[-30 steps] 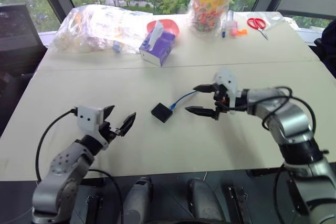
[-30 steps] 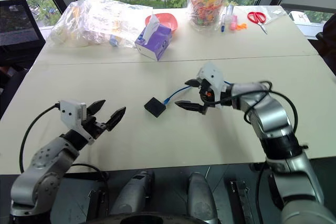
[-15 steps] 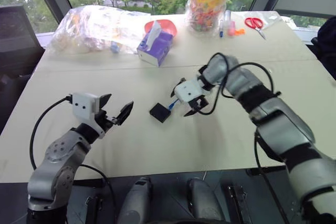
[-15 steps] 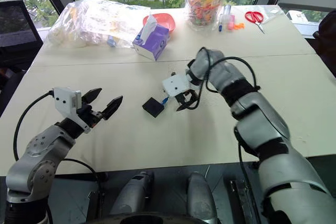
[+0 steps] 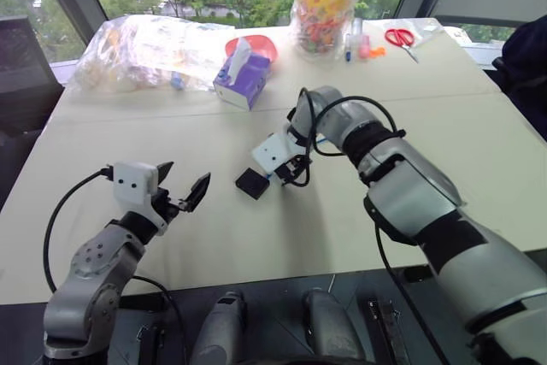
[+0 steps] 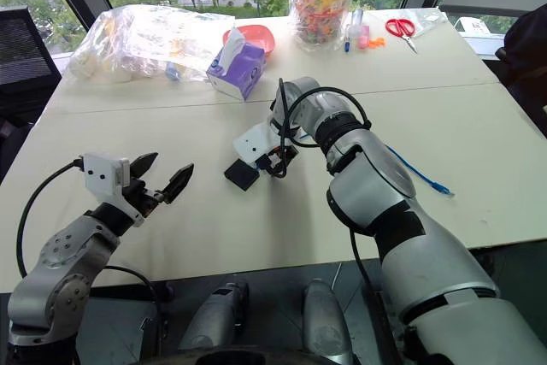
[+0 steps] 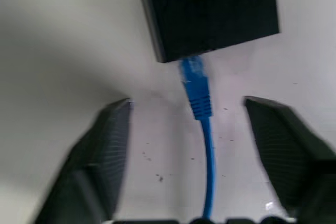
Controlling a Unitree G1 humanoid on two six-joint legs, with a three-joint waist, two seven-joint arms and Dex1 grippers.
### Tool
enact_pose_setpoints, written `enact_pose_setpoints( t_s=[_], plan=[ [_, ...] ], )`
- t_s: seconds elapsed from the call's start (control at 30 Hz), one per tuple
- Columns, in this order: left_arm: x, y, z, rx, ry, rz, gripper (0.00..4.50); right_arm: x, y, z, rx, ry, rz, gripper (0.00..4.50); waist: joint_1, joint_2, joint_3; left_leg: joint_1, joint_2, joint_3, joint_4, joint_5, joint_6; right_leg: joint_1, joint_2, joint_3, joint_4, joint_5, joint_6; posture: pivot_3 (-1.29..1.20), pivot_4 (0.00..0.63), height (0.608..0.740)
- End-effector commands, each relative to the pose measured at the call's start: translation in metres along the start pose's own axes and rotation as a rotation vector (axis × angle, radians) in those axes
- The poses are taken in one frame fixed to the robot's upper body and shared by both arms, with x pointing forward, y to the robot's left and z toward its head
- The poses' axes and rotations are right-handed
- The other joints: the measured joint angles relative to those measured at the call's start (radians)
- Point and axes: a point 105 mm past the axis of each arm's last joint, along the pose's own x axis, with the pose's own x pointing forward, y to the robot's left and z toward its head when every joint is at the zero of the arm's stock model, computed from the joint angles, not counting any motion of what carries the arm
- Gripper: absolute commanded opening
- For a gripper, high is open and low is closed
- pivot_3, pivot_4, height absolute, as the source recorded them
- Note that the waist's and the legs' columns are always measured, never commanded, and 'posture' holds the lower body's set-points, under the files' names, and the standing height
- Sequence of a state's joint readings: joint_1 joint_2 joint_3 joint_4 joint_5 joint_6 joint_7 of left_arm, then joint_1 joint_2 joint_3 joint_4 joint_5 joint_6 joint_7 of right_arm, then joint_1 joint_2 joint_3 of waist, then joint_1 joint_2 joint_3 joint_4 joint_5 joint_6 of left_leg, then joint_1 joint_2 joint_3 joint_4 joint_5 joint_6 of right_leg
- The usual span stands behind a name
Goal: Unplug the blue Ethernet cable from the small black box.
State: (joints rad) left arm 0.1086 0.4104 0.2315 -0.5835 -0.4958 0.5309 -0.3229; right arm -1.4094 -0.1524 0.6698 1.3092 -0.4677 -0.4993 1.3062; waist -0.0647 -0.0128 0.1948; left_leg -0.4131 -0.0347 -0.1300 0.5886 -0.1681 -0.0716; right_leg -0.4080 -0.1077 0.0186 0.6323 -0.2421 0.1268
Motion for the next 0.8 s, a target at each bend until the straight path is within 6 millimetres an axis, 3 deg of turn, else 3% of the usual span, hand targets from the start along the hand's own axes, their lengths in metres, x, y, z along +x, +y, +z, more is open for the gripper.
enact_pose_setpoints(
  t_s=[0.03, 0.13, 0.37, 0.5, 0.67, 0.8],
  plan=[
    [-0.005, 0.002, 0.018, 0.053, -0.063, 0.018, 4.5, 0.003, -0.007, 0.009, -0.02, 0.012, 0.0, 1.54, -0.007, 0.0, 0.0, 0.0, 0.0, 0.0, 0.0, 0.0, 0.0, 0.0, 0.0, 0.0, 0.0, 0.0, 0.0, 0.0, 0.15, 0.728],
    [-0.006, 0.003, 0.018, 0.054, -0.063, 0.022, 4.5, 0.005, -0.008, 0.014, -0.031, 0.005, -0.002, 0.03, -0.008, 0.0, 0.0, 0.004, 0.0, 0.0, -0.004, 0.0, 0.0, 0.001, 0.001, 0.002, 0.0, 0.0, 0.0, 0.0, 0.15, 0.728],
    [-0.004, -0.01, 0.013, 0.006, -0.025, -0.047, 4.5, -0.016, -0.034, 0.024, -0.09, -0.094, -0.251, 0.03, -0.005, 0.0, 0.0, 0.004, 0.005, 0.0, -0.009, 0.001, -0.001, -0.002, 0.006, 0.002, 0.0, -0.001, -0.003, 0.0, 0.15, 0.728],
    [0.001, -0.028, 0.016, -0.096, -0.01, -0.161, 4.5, -0.04, -0.043, 0.004, -0.181, -0.071, -0.539, 0.03, 0.008, 0.0, 0.0, 0.004, 0.006, 0.0, -0.01, 0.001, -0.001, -0.001, 0.007, 0.001, 0.0, -0.001, -0.003, 0.0, 0.15, 0.728],
    [0.007, -0.04, 0.024, -0.172, -0.002, -0.283, 4.5, -0.053, -0.021, -0.018, -0.25, -0.065, -0.793, 0.03, 0.023, -0.001, 0.0, 0.003, 0.006, 0.001, -0.009, 0.001, -0.001, -0.001, 0.006, 0.002, -0.002, -0.001, -0.003, 0.0, 0.15, 0.728],
    [0.009, -0.049, 0.034, -0.215, 0.001, -0.409, 4.5, -0.046, 0.001, 0.003, -0.367, -0.133, -0.913, 0.03, 0.016, -0.001, 0.0, 0.003, 0.006, 0.002, -0.009, 0.001, -0.001, -0.001, 0.006, 0.003, -0.001, -0.001, -0.003, 0.0, 0.15, 0.728]
  ],
)
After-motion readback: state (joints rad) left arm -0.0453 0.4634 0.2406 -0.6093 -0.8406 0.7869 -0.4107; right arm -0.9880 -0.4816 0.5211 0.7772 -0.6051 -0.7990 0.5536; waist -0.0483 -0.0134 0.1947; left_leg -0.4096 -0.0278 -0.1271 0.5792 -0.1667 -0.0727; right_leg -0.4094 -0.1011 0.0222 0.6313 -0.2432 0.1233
